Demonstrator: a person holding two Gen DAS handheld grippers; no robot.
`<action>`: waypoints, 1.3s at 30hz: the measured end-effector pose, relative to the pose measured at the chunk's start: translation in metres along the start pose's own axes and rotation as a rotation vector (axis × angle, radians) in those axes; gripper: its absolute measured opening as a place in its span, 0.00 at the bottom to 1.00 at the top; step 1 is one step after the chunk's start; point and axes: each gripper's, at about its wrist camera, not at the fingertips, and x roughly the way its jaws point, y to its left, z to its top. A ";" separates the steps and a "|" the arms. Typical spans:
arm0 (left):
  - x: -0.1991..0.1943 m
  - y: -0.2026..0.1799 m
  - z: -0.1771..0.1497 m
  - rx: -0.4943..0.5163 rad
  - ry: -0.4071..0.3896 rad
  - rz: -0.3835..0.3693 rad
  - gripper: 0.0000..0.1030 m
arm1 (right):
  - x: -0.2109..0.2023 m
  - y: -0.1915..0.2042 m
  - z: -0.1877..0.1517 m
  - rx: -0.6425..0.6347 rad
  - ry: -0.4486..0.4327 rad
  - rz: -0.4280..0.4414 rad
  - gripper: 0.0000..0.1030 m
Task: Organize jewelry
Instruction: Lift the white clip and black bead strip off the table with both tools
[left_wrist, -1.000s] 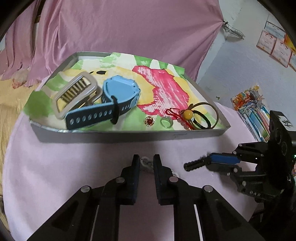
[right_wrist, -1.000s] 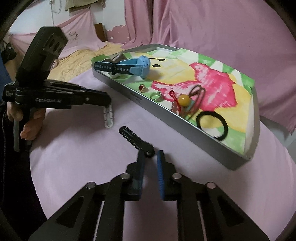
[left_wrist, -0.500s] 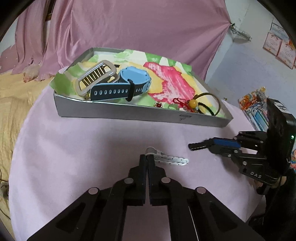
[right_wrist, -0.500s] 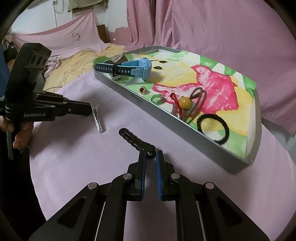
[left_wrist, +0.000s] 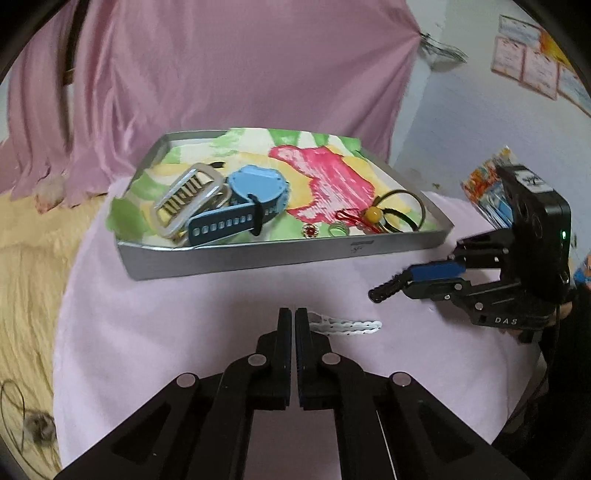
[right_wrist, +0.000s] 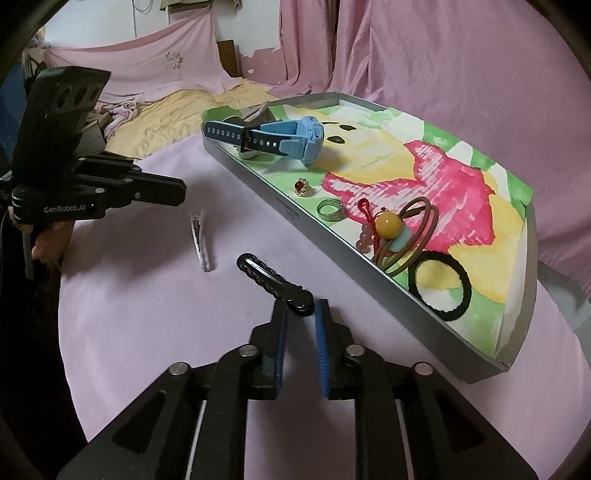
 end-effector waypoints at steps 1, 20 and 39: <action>0.002 0.000 0.001 0.010 0.004 -0.003 0.02 | 0.000 0.000 0.000 0.000 -0.001 0.005 0.20; 0.017 -0.011 0.013 0.136 0.038 -0.099 0.08 | 0.004 0.007 0.008 -0.071 -0.006 0.069 0.18; 0.029 -0.037 0.007 0.296 0.130 -0.170 0.45 | -0.015 0.003 -0.021 0.045 -0.007 0.020 0.15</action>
